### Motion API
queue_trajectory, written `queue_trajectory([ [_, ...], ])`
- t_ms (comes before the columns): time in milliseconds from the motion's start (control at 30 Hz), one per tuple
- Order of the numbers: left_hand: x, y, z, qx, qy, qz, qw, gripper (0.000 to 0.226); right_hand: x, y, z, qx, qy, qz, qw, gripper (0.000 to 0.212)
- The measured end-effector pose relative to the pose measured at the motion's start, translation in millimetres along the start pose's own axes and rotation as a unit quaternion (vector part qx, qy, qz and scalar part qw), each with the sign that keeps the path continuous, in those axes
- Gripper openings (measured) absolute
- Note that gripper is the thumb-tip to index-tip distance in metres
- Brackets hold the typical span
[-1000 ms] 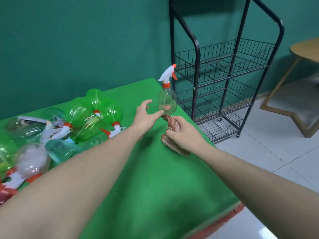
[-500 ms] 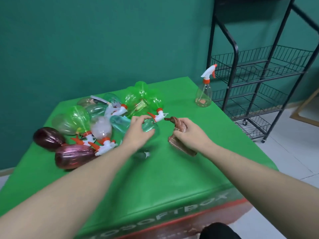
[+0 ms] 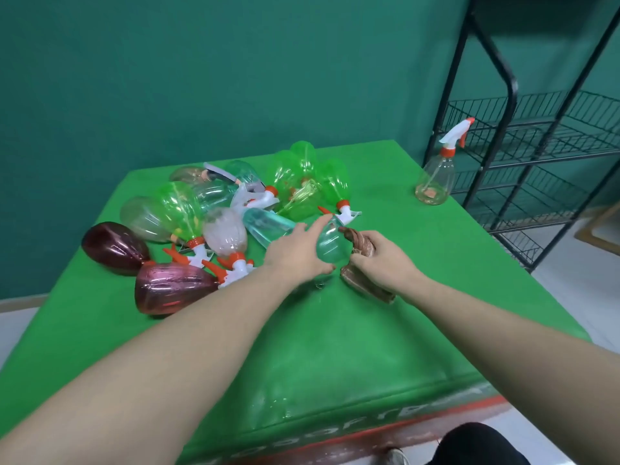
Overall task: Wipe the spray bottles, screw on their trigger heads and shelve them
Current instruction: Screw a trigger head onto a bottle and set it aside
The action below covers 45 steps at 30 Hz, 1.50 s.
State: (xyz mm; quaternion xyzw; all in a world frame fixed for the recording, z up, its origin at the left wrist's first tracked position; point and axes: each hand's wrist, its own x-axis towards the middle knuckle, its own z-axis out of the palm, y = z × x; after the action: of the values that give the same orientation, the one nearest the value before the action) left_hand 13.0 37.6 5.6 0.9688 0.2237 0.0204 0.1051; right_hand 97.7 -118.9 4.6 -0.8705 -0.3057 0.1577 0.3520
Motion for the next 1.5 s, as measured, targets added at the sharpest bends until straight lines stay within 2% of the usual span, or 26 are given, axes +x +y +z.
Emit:
queue_trajectory([
  [233, 7.3, 6.2, 5.7, 0.131, 0.061, 0.019, 0.989, 0.094, -7.3, 7.5, -0.5, -0.009, -0.003, 0.017, 1.000, 0.039],
  [333, -0.5, 14.2, 8.0, 0.067, 0.041, 0.009, 0.997, 0.089, -17.3, 11.1, -4.3, -0.009, 0.003, 0.020, 1.000, 0.039],
  [433, -9.7, 24.8, 11.4, -0.003, -0.001, -0.024, 1.000, 0.097, -31.3, 14.9, -9.8, -0.001, 0.006, 0.022, 1.000, 0.041],
  [600, -31.1, 36.7, 11.8, 0.029, -0.023, -0.066, 0.997, 0.096, -55.4, 24.7, -20.7, 0.013, 0.017, 0.029, 0.999, 0.042],
  [733, -52.3, 40.9, 19.7, 0.006, -0.026, -0.091, 0.995, 0.104, -73.4, 33.1, -28.5, 0.021, 0.010, 0.037, 0.999, 0.044],
  [867, -81.5, 33.4, 26.8, -0.079, -0.014, -0.135, 0.988, 0.105, -91.3, 37.9, -30.9, 0.025, -0.006, 0.042, 0.999, 0.044],
  [1133, -134.4, 19.9, 21.0, -0.141, 0.008, -0.212, 0.967, 0.110, -116.6, 32.4, -18.1, 0.044, -0.034, 0.032, 0.998, 0.043],
  [1300, -147.5, 7.1, 13.1, -0.154, -0.006, -0.240, 0.958, 0.098, -119.1, 26.4, -7.5, 0.043, -0.052, 0.021, 0.998, 0.044],
  [1400, -153.0, 4.4, 2.9, -0.113, 0.026, -0.204, 0.972, 0.091, -117.6, 24.5, -3.1, 0.045, -0.058, 0.020, 0.997, 0.045],
  [1433, -155.0, 2.7, 1.1, -0.098, 0.054, -0.171, 0.979, 0.084, -116.9, 24.0, -1.9, 0.045, -0.061, 0.021, 0.997, 0.045],
  [1500, -156.8, -2.1, -3.7, -0.031, 0.094, -0.054, 0.994, 0.060, -114.9, 23.5, 0.1, 0.047, -0.061, 0.021, 0.997, 0.044],
])
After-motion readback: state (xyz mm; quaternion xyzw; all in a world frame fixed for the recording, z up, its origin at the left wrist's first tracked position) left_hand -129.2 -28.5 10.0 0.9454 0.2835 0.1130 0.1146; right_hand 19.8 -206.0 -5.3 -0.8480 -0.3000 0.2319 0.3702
